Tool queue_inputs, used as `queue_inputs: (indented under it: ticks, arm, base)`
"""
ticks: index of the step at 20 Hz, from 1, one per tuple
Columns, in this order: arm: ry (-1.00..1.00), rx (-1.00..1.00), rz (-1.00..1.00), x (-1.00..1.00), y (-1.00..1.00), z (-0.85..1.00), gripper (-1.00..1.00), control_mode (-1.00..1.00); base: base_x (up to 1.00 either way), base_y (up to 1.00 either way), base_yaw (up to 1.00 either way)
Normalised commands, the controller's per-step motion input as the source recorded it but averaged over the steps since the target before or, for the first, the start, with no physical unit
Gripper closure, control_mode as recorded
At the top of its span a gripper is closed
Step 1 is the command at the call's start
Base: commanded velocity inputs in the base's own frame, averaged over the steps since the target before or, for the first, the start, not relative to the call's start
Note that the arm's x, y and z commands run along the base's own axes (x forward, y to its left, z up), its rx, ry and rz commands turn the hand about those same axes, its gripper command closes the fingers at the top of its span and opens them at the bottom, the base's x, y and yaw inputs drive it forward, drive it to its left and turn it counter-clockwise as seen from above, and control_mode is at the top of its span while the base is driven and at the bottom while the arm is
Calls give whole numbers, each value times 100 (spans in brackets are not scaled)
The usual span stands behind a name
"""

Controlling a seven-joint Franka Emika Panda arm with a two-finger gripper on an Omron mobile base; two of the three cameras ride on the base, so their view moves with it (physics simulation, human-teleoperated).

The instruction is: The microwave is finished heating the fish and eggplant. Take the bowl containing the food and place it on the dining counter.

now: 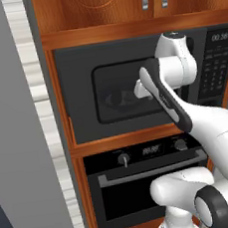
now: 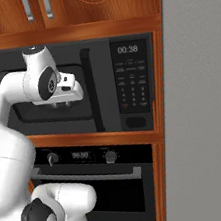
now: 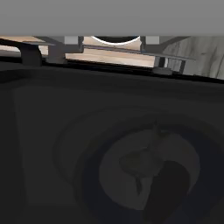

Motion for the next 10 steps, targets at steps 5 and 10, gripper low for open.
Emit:
queue_inputs:
  ticks: [5,10]
  arm:
    - [-9,0,0,-14,0,-5,-100,-100]
    - [-34,0,0,-75,-3,-24,-100,-100]
  base:
    - [0,0,0]
    - [0,0,0]
